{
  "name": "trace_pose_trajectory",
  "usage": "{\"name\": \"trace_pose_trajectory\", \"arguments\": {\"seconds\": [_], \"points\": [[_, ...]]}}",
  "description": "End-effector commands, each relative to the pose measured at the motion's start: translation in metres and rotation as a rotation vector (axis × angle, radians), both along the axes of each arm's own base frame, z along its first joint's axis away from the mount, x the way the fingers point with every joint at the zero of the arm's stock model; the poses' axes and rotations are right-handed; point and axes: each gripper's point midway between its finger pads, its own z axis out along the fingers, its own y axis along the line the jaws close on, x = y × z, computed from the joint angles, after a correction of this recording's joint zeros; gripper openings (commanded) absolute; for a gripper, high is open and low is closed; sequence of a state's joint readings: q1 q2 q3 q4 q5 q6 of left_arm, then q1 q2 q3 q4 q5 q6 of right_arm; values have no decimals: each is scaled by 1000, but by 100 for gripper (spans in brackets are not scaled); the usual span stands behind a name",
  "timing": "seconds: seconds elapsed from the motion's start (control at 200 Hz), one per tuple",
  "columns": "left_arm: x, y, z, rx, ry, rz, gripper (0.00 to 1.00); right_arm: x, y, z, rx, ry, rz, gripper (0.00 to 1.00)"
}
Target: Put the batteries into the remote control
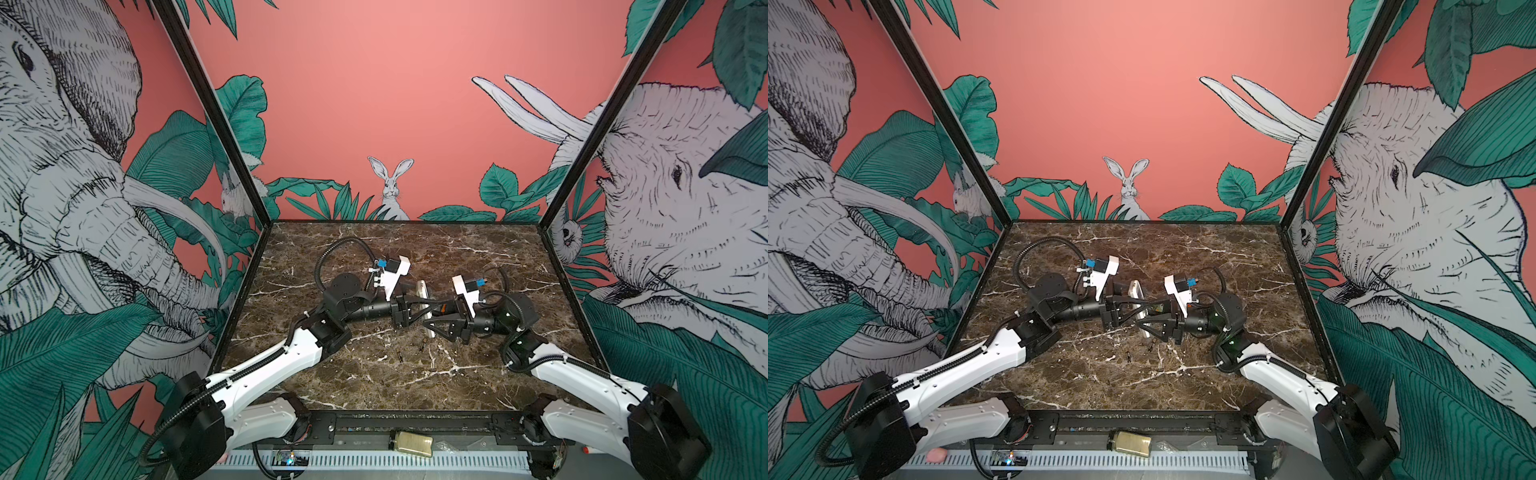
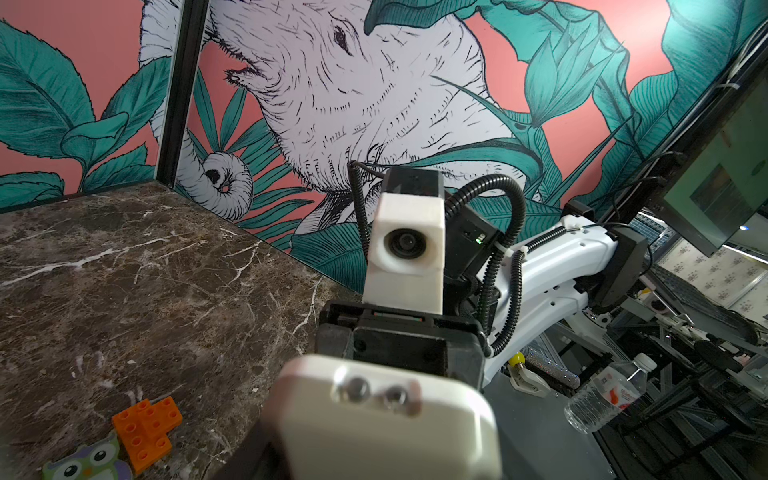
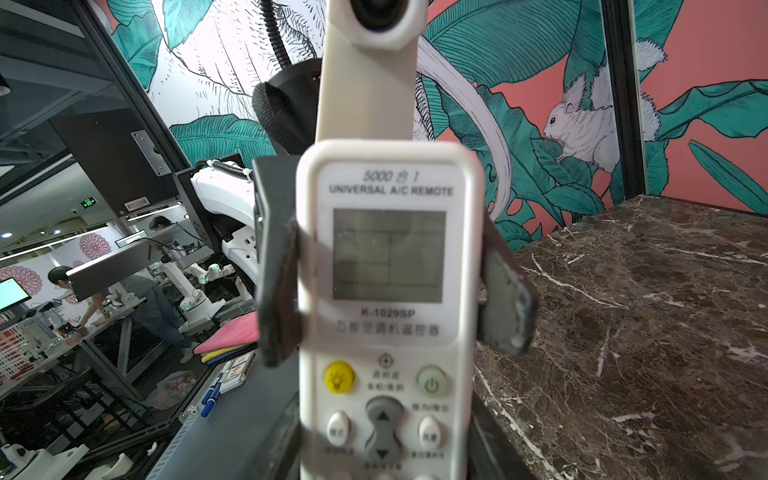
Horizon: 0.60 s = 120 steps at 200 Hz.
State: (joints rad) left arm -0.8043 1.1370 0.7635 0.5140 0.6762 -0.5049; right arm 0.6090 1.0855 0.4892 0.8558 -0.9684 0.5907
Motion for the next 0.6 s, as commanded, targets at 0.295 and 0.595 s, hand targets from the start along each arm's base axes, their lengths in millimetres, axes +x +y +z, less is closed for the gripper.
{"name": "trace_pose_trajectory", "arguments": {"seconds": [0.295,0.595], "points": [[18,5,0,-8,31,121,0,30,-12,-7,-174,-22,-246,87],[68,19,-41,112,315,423,0,39,-24,-23,-294,-74,-359,93]]}}
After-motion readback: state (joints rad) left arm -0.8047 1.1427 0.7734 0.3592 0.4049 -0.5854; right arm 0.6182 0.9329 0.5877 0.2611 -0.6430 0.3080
